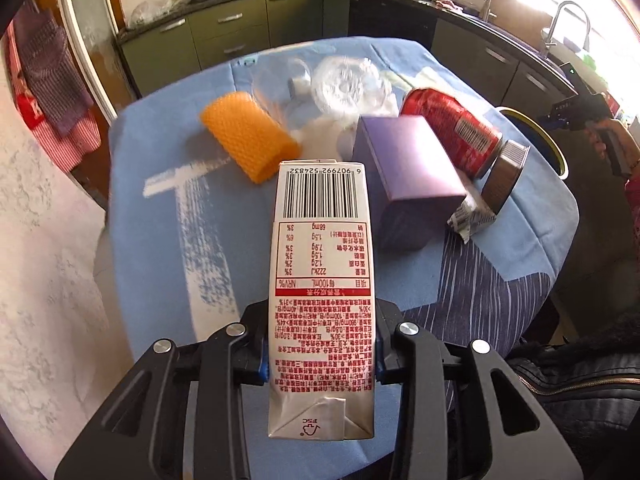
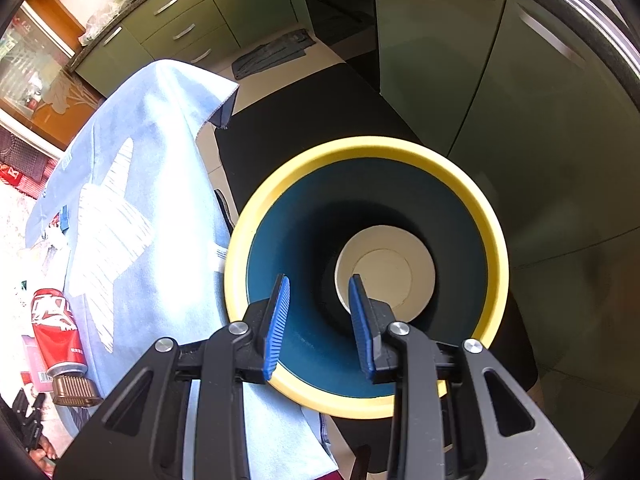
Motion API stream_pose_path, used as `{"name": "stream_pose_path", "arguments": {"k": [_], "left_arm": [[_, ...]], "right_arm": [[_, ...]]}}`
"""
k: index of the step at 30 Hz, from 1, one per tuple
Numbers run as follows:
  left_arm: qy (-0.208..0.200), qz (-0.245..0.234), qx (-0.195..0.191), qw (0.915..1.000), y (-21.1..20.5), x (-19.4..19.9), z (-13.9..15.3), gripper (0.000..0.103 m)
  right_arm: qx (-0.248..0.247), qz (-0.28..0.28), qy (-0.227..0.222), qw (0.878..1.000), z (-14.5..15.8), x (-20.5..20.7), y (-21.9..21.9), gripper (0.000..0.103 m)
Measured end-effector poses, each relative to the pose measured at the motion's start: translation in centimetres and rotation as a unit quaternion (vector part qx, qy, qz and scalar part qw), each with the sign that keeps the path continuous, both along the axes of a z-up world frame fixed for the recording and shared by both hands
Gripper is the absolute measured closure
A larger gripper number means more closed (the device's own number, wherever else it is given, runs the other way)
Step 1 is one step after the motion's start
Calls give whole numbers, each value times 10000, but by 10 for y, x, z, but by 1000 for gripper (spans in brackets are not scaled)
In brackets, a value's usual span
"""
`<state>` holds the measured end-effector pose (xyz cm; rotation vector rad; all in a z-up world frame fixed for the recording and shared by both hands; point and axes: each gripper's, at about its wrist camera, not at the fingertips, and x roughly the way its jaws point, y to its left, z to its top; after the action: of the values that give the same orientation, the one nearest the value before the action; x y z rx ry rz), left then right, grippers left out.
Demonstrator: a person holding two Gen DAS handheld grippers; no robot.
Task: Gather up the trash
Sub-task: 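Grasp the white milk carton with the left gripper and lift it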
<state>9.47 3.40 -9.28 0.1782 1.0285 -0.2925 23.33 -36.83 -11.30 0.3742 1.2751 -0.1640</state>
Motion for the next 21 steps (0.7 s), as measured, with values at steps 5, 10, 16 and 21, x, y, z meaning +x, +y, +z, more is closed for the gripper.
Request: {"name": "stream_pose_path", "arguments": {"k": [5, 10, 16, 21], "left_arm": [[-367, -376, 184, 9985, -18, 0, 43, 68], [-631, -925, 175, 9936, -57, 19, 72, 68], [-694, -1686, -180, 9831, -141, 56, 84, 68], [-460, -2161, -548, 9737, -224, 84, 82, 68]], "right_arm": [[52, -104, -69, 9999, 0, -6, -9, 74], [96, -243, -155, 9995, -1, -20, -21, 74], [90, -444, -280, 9986, 1, -46, -36, 74], [114, -612, -416, 9972, -1, -69, -53, 74]]}}
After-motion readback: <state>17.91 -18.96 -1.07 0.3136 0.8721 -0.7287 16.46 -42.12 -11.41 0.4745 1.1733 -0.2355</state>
